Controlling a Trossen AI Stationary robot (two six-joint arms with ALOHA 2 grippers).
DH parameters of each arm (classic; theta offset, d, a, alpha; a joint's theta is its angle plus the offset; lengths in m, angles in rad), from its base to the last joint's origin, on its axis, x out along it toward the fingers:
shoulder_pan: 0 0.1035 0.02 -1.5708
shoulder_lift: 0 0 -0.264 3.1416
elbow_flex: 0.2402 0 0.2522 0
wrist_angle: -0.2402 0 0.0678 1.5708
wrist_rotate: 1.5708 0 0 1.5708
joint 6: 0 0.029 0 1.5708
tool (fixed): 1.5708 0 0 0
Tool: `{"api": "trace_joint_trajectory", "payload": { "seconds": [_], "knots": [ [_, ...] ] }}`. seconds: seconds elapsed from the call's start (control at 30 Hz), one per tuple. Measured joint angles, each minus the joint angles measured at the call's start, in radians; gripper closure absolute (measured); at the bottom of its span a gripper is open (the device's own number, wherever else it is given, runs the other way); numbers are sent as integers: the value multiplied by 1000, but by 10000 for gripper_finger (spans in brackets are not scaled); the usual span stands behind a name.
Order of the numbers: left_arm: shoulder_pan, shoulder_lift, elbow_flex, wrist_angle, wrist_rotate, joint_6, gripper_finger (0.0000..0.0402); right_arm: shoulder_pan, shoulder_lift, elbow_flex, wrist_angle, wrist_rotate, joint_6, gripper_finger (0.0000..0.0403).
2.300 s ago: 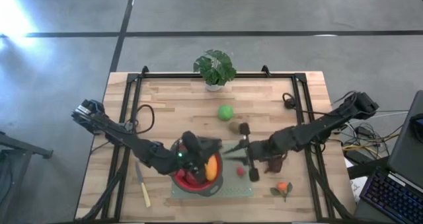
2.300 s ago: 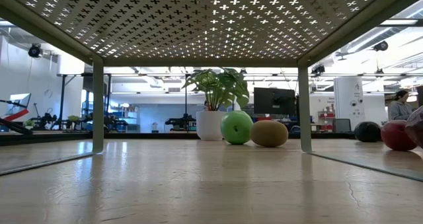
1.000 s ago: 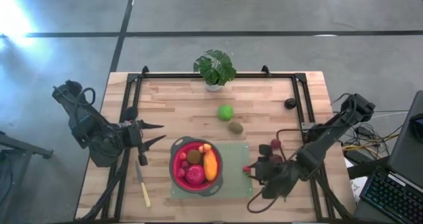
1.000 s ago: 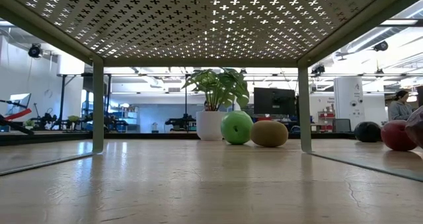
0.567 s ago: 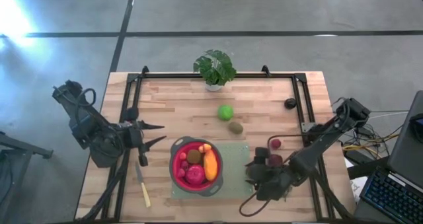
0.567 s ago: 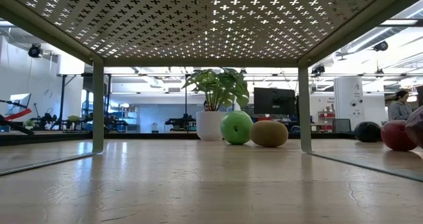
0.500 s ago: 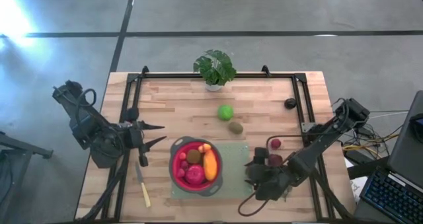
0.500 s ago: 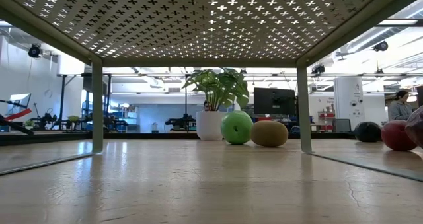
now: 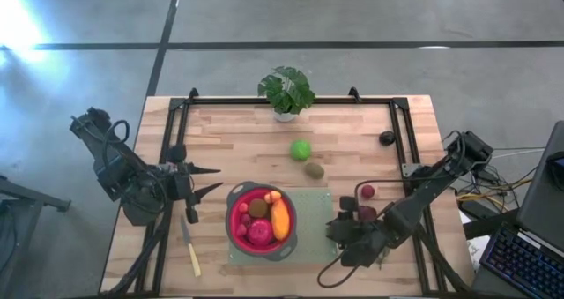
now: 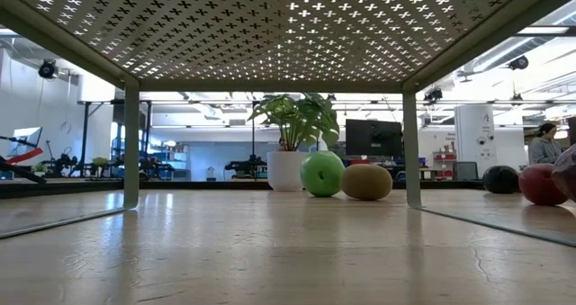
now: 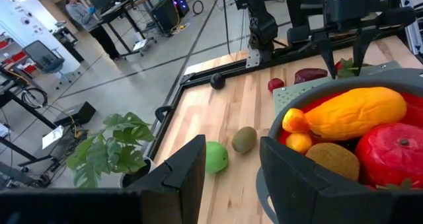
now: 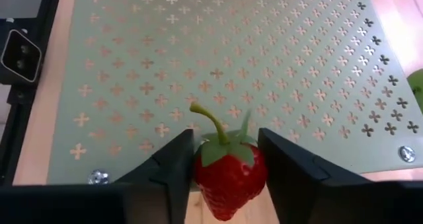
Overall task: Pick & Place Fruit
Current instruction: Put the strawberry into the red strainer
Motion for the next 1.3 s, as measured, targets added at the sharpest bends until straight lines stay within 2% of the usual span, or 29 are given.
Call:
{"api": "trace_joint_trajectory", "payload": {
  "seconds": [0.07, 0.33, 0.47, 0.67, 0.77, 0.97, 1.2, 1.3],
  "knots": [
    [0, 0, 0, 0, 0, 0, 252, 0, -1, 0, -1, 1, 0, 270],
    [0, 0, 0, 0, 0, 0, 252, -1, -3, 2, -8, 3, -6, 261],
    [0, 0, 0, 0, 0, -1, 252, -2, -3, 45, -63, 3, -15, 246],
    [0, 0, 0, 0, 0, -1, 252, -1, -4, 133, -151, 0, -33, 269],
    [0, 0, 0, 0, 0, -1, 252, -1, -4, 185, -161, -2, -69, 269],
    [0, 0, 0, 0, 0, -1, 252, -24, -6, 291, -144, -48, -148, 243],
    [0, 0, 0, 0, 0, -1, 252, -60, -6, 363, -142, -54, -242, 267],
    [0, 0, 0, 0, 0, -1, 252, -88, -6, 372, -90, -59, -301, 267]
  ]
}}
